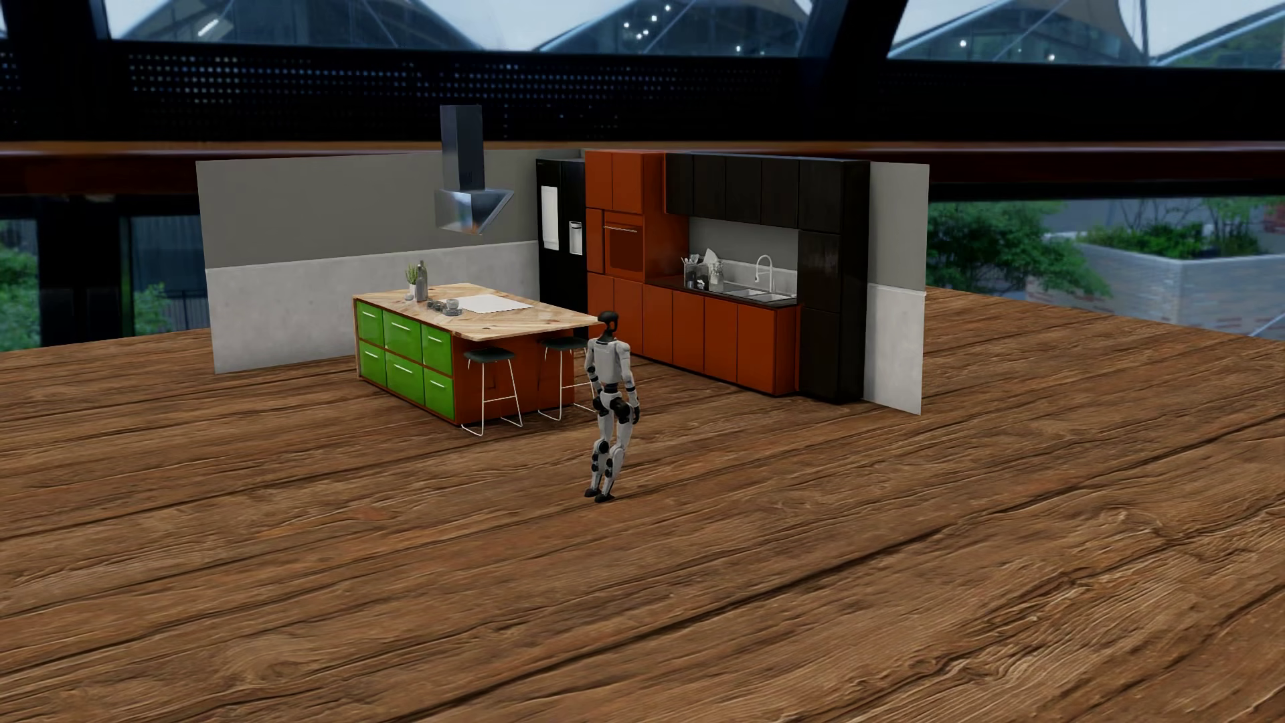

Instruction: Stand still

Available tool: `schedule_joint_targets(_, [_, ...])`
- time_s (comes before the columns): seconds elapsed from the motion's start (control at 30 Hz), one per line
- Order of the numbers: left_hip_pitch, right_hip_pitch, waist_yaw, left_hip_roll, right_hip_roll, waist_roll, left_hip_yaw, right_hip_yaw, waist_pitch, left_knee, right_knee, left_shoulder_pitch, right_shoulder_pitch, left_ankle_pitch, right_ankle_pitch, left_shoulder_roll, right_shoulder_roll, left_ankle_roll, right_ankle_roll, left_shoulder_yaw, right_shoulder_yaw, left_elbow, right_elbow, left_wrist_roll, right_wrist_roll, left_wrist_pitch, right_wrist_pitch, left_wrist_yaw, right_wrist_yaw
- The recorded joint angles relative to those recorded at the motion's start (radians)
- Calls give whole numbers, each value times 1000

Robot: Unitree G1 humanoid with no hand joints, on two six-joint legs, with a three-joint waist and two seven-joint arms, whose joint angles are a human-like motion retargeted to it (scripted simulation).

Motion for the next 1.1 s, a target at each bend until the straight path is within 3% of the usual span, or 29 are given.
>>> schedule_joint_targets(0.27, [-20,-12,-3,16,2,0,0,0,25,26,41,17,35,26,-28,8,-10,0,0,64,-78,-31,-35,0,0,0,0,0,0])
schedule_joint_targets(0.6, [-18,-16,0,27,14,10,0,0,14,9,18,92,91,37,-5,23,-15,0,0,105,-87,-52,-59,0,0,0,0,0,0])
schedule_joint_targets(1.1, [-17,-16,-1,30,15,14,0,0,15,9,19,85,88,39,-4,18,-12,0,0,97,-95,-67,-68,0,0,0,0,0,0])
